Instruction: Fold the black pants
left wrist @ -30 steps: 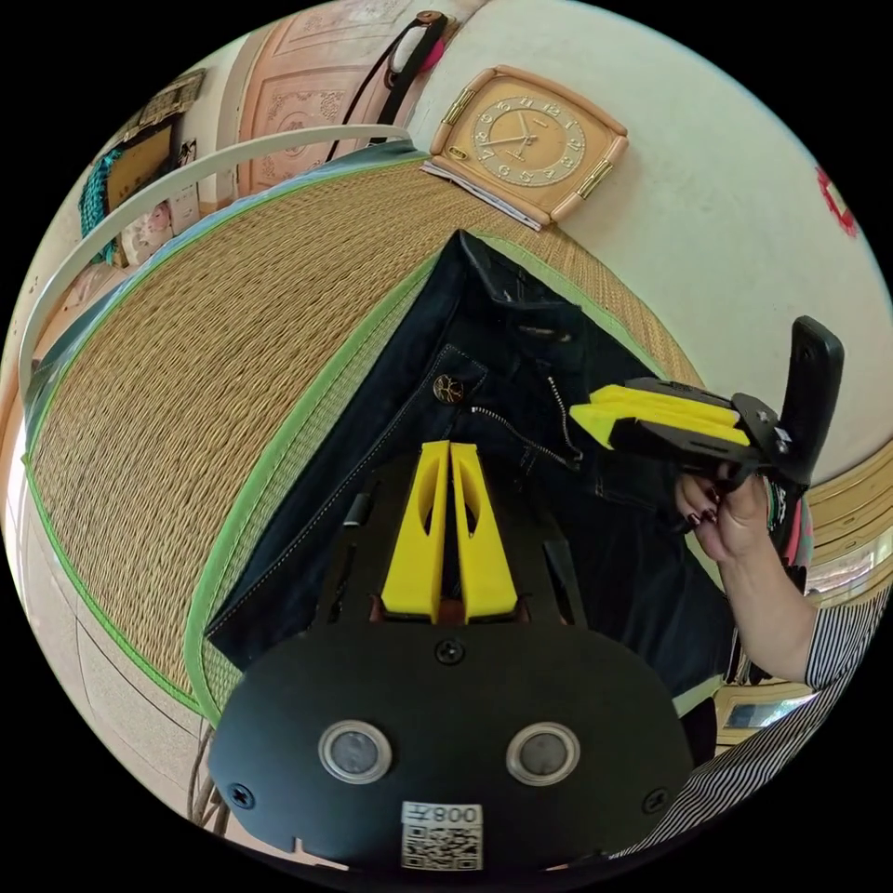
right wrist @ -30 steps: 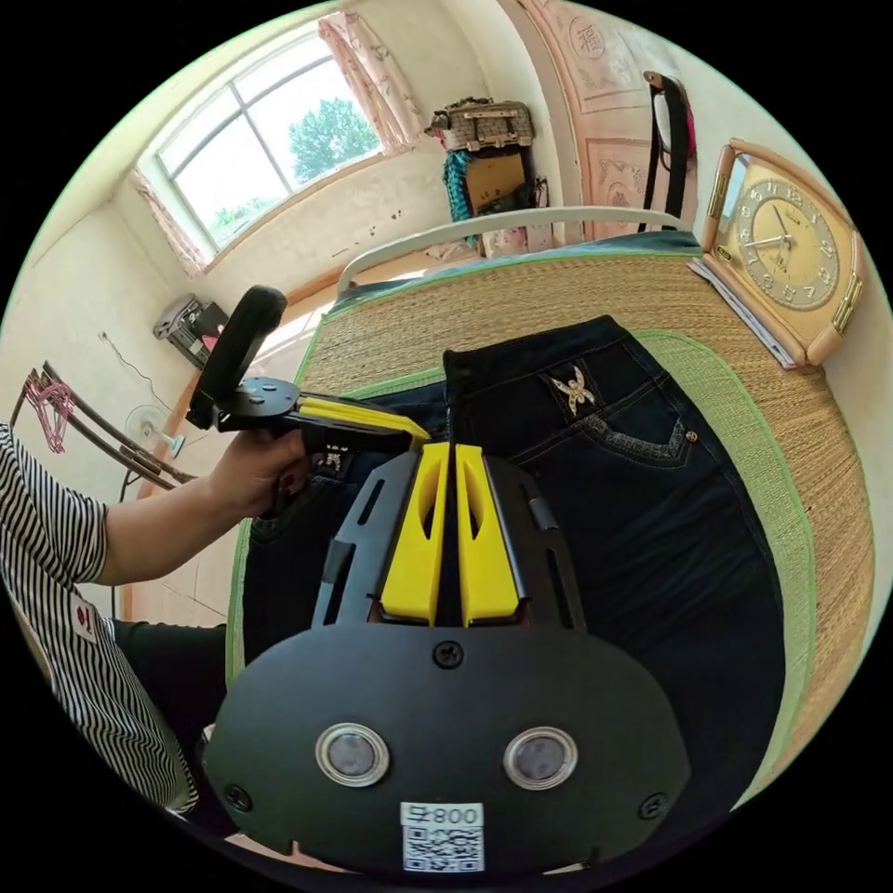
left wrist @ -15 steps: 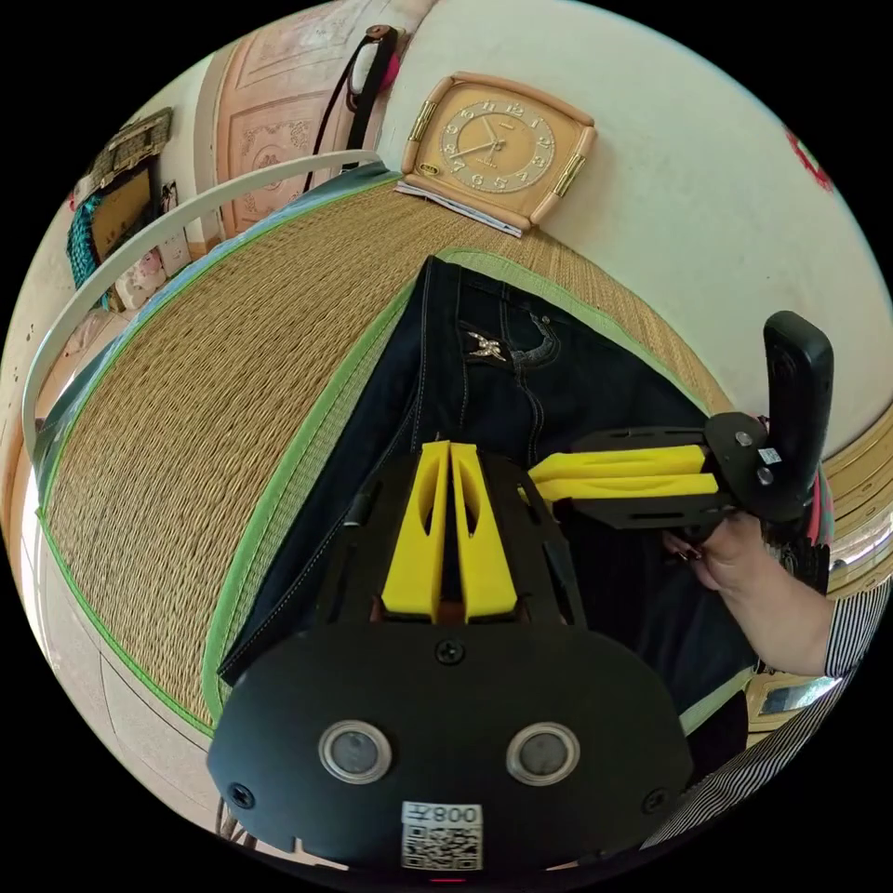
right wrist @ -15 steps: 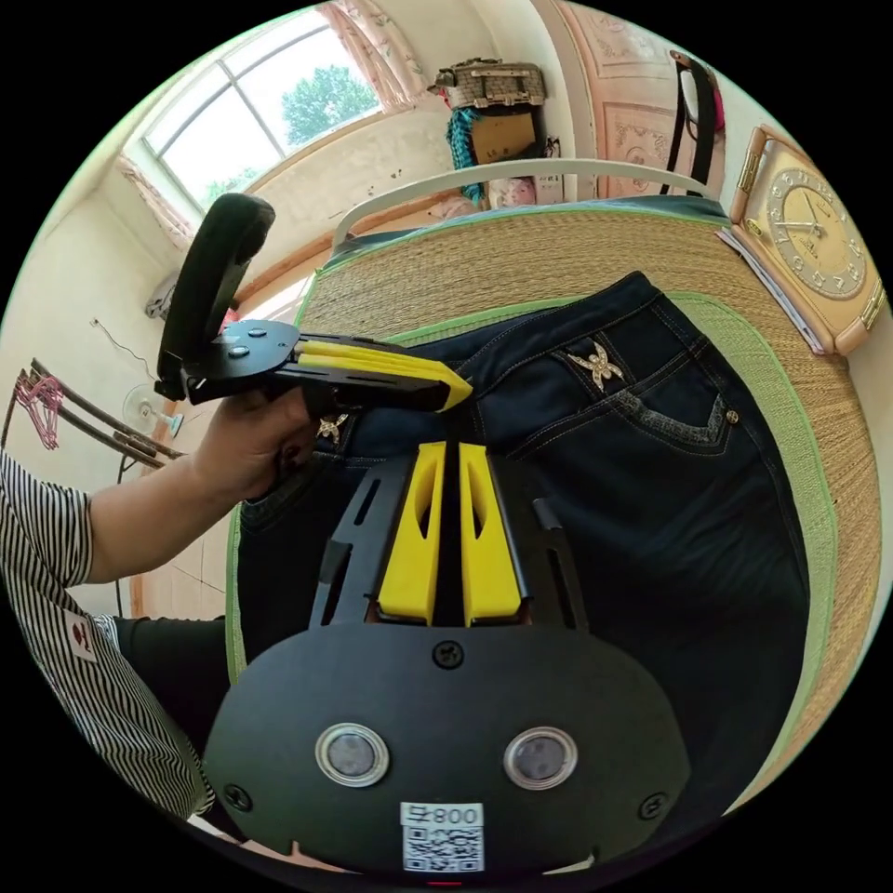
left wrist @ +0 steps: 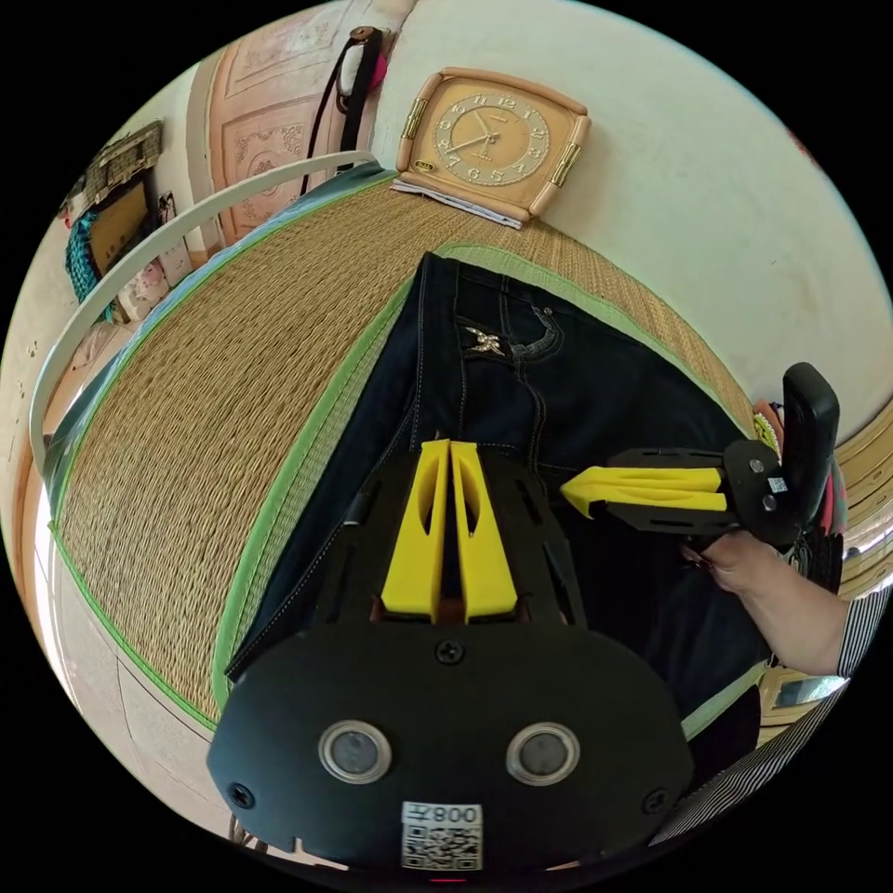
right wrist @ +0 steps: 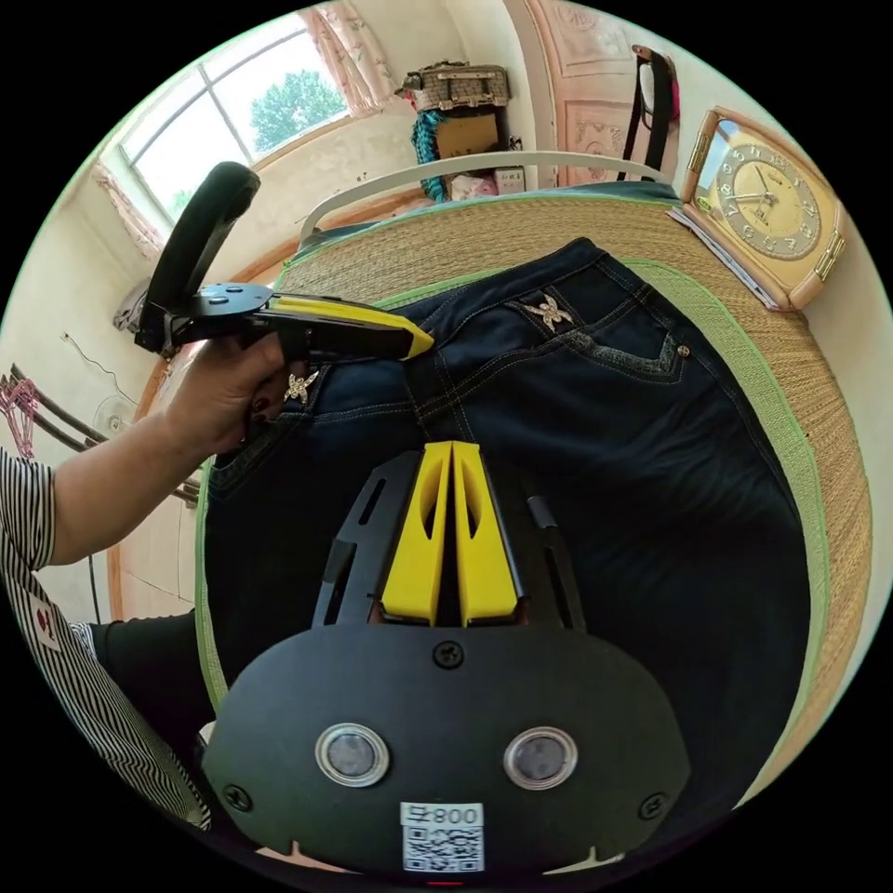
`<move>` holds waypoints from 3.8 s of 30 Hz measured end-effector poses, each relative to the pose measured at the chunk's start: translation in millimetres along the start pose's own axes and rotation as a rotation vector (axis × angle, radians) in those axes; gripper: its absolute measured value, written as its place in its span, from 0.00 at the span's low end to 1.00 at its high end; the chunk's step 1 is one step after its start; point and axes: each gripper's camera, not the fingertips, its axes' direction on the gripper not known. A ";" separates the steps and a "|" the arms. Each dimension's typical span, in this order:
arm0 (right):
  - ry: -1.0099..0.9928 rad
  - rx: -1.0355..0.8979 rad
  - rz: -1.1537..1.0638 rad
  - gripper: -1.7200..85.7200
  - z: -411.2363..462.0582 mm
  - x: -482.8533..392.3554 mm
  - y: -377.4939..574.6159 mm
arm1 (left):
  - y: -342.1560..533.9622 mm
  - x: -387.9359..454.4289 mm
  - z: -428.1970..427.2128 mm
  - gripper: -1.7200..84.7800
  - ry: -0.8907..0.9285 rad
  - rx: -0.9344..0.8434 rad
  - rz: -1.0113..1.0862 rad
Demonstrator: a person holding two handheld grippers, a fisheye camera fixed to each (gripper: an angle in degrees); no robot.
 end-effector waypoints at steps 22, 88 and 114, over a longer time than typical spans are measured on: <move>0.033 0.140 0.283 0.07 -82.3 56.1 30.1 | -63.8 105.5 40.1 0.10 0.184 0.092 0.261; 0.338 -0.146 0.097 0.03 -67.6 -210.7 66.4 | 20.1 323.4 1.4 0.04 -0.119 -0.232 0.823; 0.142 -0.387 -0.016 0.03 100.1 -286.3 115.7 | 162.3 192.6 -23.1 0.03 -0.068 -0.472 0.709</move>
